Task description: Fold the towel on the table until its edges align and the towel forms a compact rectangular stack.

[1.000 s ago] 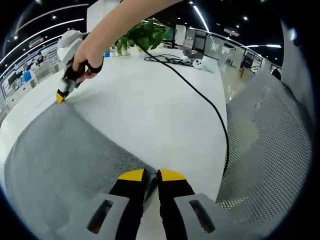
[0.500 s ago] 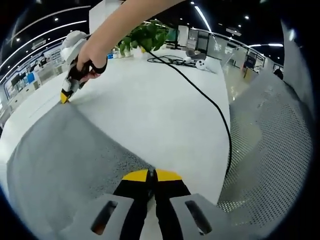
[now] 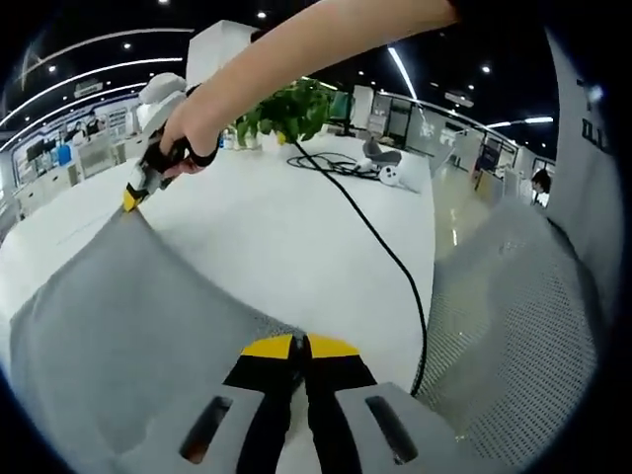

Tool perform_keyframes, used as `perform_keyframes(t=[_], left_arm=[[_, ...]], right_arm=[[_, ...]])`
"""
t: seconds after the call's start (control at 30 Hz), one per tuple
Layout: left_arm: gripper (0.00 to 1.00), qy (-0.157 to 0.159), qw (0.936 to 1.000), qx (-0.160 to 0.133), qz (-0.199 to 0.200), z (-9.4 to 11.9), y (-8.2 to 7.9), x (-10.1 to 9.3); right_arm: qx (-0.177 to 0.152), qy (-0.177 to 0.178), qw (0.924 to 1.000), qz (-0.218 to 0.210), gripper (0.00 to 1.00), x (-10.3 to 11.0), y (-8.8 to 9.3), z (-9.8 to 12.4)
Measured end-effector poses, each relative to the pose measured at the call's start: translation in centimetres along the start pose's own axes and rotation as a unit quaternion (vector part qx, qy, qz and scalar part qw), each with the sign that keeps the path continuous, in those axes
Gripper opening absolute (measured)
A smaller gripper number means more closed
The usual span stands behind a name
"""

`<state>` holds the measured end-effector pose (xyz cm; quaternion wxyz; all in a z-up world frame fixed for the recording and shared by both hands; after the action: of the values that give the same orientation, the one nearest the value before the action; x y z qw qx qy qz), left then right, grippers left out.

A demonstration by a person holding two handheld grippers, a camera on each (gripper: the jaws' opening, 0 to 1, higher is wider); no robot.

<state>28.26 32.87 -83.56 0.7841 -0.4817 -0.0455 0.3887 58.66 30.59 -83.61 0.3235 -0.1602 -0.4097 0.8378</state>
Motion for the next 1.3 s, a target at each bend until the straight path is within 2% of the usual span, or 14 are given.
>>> perform_keyframes(t=[0.1, 0.17, 0.3, 0.5, 0.73, 0.87, 1.0, 1.2, 1.23, 1.3], left_arm=[[0.03, 0.009, 0.9999, -0.013, 0.001, 0.2, -0.8, -0.9], [0.03, 0.016, 0.9996, -0.023, 0.001, 0.2, -1.4, -1.5], [0.03, 0.029, 0.9988, -0.039, 0.0, 0.2, -2.3, -2.9], [0.03, 0.059, 0.9944, -0.082, 0.029, 0.1, -4.7, -5.0], [0.03, 0.075, 0.9917, -0.102, 0.022, 0.3, -6.3, -6.6], [0.03, 0.075, 0.9902, -0.114, 0.028, 0.9, -6.7, -6.9], [0.03, 0.068, 0.9901, -0.116, 0.04, 1.6, -6.2, -6.5], [0.03, 0.05, 0.9873, -0.133, 0.071, 3.5, -5.9, -5.7], [0.03, 0.045, 0.9848, -0.142, 0.088, 3.9, -6.0, -5.4], [0.03, 0.042, 0.983, -0.151, 0.096, 4.6, -6.1, -5.1]], right_arm=[[0.008, 0.009, 0.9999, -0.003, 0.01, -0.6, 0.2, 0.3], [0.005, 0.012, 0.9999, -0.005, 0.01, -1.0, -0.3, 1.0], [0.0, 0.021, 0.9998, -0.006, 0.01, -1.7, -0.1, 2.5], [-0.005, 0.04, 0.9989, -0.022, 0.01, -2.4, -0.5, 5.3], [-0.021, 0.055, 0.9974, -0.042, 0.01, -3.3, -1.3, 7.9], [-0.028, 0.063, 0.9964, -0.049, 0.01, -3.7, -1.5, 8.2], [-0.033, 0.06, 0.9964, -0.05, 0.01, -3.3, -1.7, 8.2], [-0.04, 0.047, 0.9971, -0.045, 0.01, -1.8, -3.3, 8.0], [-0.041, 0.045, 0.9972, -0.043, 0.01, -1.6, -3.5, 7.9], [-0.042, 0.043, 0.9975, -0.036, 0.01, -1.4, -4.1, 7.2]])
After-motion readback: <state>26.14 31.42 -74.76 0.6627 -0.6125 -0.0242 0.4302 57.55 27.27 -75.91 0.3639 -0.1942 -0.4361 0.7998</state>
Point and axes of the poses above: the point that each gripper's makers call its tool centre point, and the gripper's own axes: z roughly backward along the fingers, x roughly to its left, y roughly out of its underside, the point moved 4 cm from there along z, roughly backward along the fingers, and after that the axes turned 14 degrees about z, right-handed, at the moved point
